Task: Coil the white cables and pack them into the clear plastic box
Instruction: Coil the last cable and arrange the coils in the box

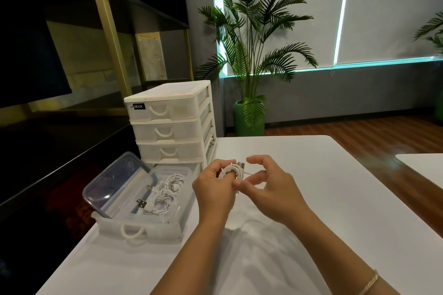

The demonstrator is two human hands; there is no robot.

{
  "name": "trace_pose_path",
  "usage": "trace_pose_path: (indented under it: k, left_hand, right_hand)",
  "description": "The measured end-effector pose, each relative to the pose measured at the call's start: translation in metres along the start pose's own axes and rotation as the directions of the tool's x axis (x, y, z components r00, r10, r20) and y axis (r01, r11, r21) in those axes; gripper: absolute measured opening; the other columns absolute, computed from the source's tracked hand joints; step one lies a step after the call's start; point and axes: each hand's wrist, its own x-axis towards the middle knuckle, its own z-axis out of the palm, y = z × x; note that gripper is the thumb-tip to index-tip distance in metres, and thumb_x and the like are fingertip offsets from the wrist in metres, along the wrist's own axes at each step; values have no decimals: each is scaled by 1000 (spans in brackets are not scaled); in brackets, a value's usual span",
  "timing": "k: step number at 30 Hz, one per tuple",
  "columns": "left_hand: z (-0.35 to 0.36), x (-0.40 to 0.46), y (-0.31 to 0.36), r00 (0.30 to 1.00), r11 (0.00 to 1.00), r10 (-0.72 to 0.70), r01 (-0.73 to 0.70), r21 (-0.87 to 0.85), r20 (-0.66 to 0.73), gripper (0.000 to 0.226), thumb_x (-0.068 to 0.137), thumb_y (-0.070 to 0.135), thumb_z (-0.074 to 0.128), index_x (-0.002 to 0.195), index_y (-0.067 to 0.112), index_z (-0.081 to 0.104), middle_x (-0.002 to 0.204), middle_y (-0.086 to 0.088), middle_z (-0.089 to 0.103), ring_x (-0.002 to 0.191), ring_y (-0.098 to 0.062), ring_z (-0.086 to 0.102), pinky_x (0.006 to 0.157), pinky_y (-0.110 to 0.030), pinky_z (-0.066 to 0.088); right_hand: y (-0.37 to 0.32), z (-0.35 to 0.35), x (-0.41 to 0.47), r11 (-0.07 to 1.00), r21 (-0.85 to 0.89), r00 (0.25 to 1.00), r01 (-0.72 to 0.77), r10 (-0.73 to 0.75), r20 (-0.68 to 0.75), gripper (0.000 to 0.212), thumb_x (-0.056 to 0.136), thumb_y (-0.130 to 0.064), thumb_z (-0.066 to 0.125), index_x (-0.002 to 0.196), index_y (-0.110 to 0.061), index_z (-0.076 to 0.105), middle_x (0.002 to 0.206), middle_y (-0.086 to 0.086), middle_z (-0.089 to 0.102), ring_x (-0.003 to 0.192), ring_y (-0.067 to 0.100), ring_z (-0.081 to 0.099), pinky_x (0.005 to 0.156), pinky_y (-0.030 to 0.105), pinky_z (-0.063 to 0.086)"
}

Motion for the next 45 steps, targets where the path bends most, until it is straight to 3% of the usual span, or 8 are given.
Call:
trace_pose_path:
  k: [6, 10, 15, 20, 30, 34, 39, 45]
  left_hand:
    - [6, -6, 0, 1000, 1000, -8, 9, -27, 7, 33, 83, 0, 60, 71, 30, 66, 75, 16, 66, 72, -6, 63, 57, -18, 54]
    - [7, -7, -1, 997, 997, 38, -43, 71, 72, 16, 84, 13, 67, 89, 27, 70, 79, 16, 66, 76, -5, 63, 67, -16, 55]
    - [7, -5, 0, 986, 991, -27, 5, 135, 162, 29, 81, 20, 71, 110, 22, 69, 101, 4, 71, 89, -15, 66, 73, -22, 54]
    - [4, 0, 1, 950, 978, -122, 164, -128, 287, 13, 84, 19, 66, 96, 20, 72, 99, -5, 72, 89, -18, 66, 79, -30, 56]
    - [2, 5, 1, 926, 927, -216, 295, -234, 311, 11, 87, 16, 61, 84, 10, 70, 74, 0, 72, 67, -10, 63, 64, -23, 53]
    - [4, 5, 0, 913, 893, -275, 359, -272, 302, 9, 87, 14, 61, 85, 8, 68, 72, -1, 71, 70, -14, 63, 64, -25, 52]
    - [2, 6, 1, 889, 844, -308, 420, -334, 338, 8, 89, 10, 58, 90, 5, 65, 73, -3, 70, 74, -15, 64, 68, -27, 55]
    - [1, 5, 0, 883, 848, -295, 418, -327, 364, 6, 89, 10, 57, 89, 9, 64, 77, -4, 71, 70, -13, 64, 62, -23, 54]
  right_hand:
    - [6, 0, 1, 998, -35, 996, 57, -60, -68, 18, 86, -35, 61, 95, -34, 46, 84, -12, 65, 88, 7, 60, 110, 45, 28]
    - [11, 0, 3, 982, -173, 976, 78, -110, -186, 19, 89, -36, 56, 107, -30, 58, 98, -5, 66, 88, 7, 50, 105, 40, 33]
    - [17, -6, 7, 961, -256, 960, 105, -166, -228, 23, 91, -36, 53, 113, -35, 59, 105, -6, 66, 94, 7, 46, 99, 28, 29]
    - [16, -7, 8, 942, -309, 934, 128, -219, -280, 22, 90, -27, 57, 110, -32, 64, 100, 0, 69, 95, 15, 53, 102, 37, 29]
    - [15, -10, 7, 930, -349, 921, 114, -230, -314, 12, 88, -30, 59, 97, -23, 63, 96, -5, 66, 102, 13, 52, 114, 42, 9]
    - [19, -7, 10, 917, -350, 893, 192, -311, -324, 5, 81, -22, 69, 85, -20, 67, 82, -3, 69, 84, 16, 53, 94, 43, 33]
    - [22, -3, 12, 876, -419, 845, 240, -401, -354, 18, 62, -9, 84, 70, -21, 73, 69, 0, 67, 68, 22, 57, 64, 32, 35]
    - [13, -10, 8, 883, -429, 902, 193, -331, -276, 16, 85, -33, 64, 96, -25, 73, 100, -4, 64, 88, 6, 41, 78, 26, 25]
